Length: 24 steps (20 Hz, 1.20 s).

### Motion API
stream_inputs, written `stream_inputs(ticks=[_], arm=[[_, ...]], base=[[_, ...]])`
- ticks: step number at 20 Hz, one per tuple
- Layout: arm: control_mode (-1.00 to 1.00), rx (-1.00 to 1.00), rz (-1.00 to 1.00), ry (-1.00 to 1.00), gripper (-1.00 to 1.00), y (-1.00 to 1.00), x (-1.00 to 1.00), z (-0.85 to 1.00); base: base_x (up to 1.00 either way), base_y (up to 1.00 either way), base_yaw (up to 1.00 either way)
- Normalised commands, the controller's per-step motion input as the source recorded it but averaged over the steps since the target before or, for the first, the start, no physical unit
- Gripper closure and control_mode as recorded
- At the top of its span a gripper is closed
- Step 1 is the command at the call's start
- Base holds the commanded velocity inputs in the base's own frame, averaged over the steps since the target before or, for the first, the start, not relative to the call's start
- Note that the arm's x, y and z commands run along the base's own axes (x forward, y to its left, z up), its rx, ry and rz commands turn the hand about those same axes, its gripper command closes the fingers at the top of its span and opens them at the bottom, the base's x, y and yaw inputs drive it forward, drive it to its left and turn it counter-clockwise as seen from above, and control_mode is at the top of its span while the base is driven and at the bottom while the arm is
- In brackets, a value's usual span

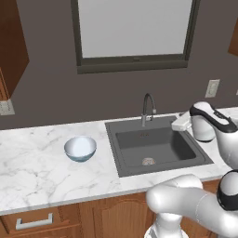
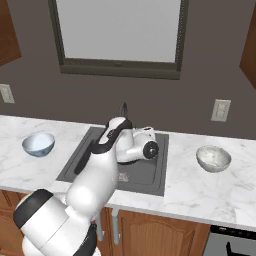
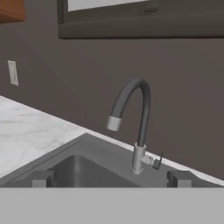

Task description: Rinse each bowl for a few seconds and place them down in the sink or on the counter.

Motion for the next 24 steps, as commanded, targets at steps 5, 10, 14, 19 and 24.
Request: stream_inputs(ticks=[5, 10, 14, 19, 24], arm=[[-1.00, 0.05, 0.02, -0.01, -1.00, -0.01, 0.24, -0.10], [-1.00, 0.02, 0.00, -0.05, -1.00, 0.00, 0.20, -0.12], [-1.00, 0.01, 0.00, -0.05, -1.00, 0.00, 0.21, -0.13], [-1.00, 0.00, -0.02, -0.01, -1.00, 0.04, 0.27, -0.08], [-1.00, 0.00, 0.00, 0.00, -1.00, 0.00, 0.21, -0.03]], base=[[0.00, 0.00, 0.00], [0.00, 0.00, 0.00], [0.00, 0.00, 0.00], [0.00, 0.00, 0.00], [0.00, 0.00, 0.00]])
